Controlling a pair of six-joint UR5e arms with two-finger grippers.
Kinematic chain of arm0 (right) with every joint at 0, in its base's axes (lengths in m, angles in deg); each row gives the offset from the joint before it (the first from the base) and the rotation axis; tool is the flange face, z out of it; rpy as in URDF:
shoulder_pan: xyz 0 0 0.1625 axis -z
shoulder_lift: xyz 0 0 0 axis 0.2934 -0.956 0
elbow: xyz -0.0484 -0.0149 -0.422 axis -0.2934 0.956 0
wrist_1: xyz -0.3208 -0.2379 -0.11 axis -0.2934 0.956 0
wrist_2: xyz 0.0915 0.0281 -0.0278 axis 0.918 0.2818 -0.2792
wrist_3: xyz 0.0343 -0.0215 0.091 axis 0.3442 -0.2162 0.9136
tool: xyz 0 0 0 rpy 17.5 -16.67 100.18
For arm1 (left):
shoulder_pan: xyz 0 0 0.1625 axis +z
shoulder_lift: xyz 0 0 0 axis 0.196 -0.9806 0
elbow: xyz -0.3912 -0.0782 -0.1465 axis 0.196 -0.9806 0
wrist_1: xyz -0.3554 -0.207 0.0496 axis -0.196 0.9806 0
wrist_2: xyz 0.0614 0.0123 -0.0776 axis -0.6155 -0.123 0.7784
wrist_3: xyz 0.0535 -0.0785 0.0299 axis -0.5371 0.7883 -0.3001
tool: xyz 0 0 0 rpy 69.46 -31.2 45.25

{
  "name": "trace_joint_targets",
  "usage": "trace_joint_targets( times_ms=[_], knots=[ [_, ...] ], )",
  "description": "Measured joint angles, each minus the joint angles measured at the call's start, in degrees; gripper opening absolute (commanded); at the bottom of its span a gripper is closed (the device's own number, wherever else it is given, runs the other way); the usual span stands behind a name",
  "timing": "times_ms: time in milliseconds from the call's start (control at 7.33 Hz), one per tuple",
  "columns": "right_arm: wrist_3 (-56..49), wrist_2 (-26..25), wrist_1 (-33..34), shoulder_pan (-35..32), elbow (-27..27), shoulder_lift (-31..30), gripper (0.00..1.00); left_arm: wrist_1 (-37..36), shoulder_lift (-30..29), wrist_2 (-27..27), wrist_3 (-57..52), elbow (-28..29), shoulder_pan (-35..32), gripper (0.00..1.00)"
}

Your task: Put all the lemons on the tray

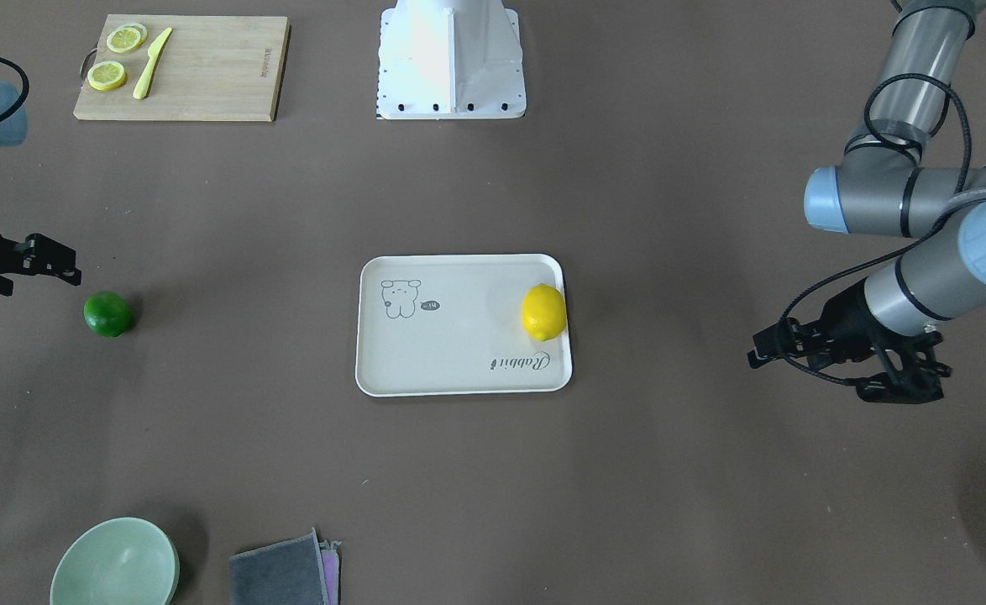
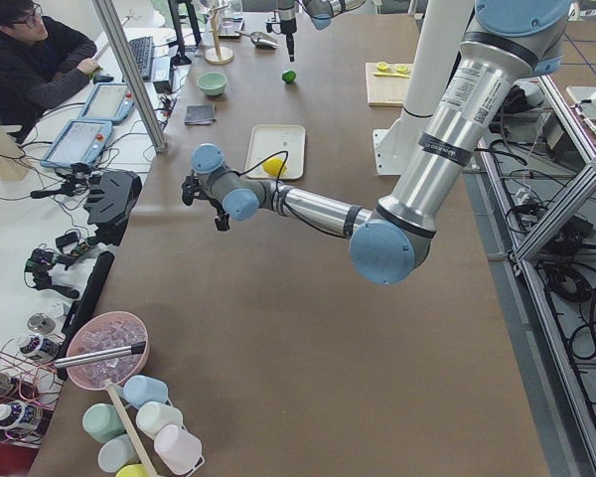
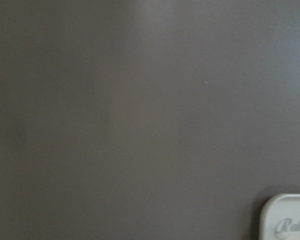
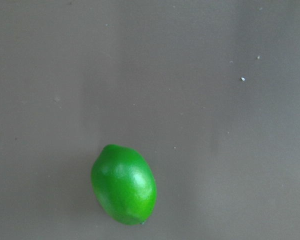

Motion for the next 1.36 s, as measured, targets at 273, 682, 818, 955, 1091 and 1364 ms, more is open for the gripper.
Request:
trace_joint_targets(
  times_ms=[273,682,818,955,1091,1364],
  knots=[
    [0.6,-2.4,0.0,2.1,-0.3,0.5,0.99,-0.1,2.0,-0.3,-9.9,3.0,-1.6,0.98],
    [-1.6,-6.8,0.0,7.3,1.2,3.6,0.99,-0.1,2.3,-0.3,-11.9,4.0,-1.9,0.98],
    [-4.7,-7.4,0.0,8.2,1.6,4.0,0.99,-0.1,2.3,-0.3,-11.9,4.1,-1.9,0.98],
    [-7.8,-7.7,0.0,8.5,1.9,4.1,0.98,-0.1,2.3,-0.3,-12.0,4.3,-1.9,0.98],
    [-10.1,-7.8,0.0,8.6,2.3,4.1,0.92,-0.1,2.4,-0.3,-12.0,4.3,-1.9,0.98],
    [-13.7,-8.3,0.0,8.6,3.2,4.1,0.36,-0.1,2.4,-0.3,-11.9,4.3,-1.9,0.98]
  ],
)
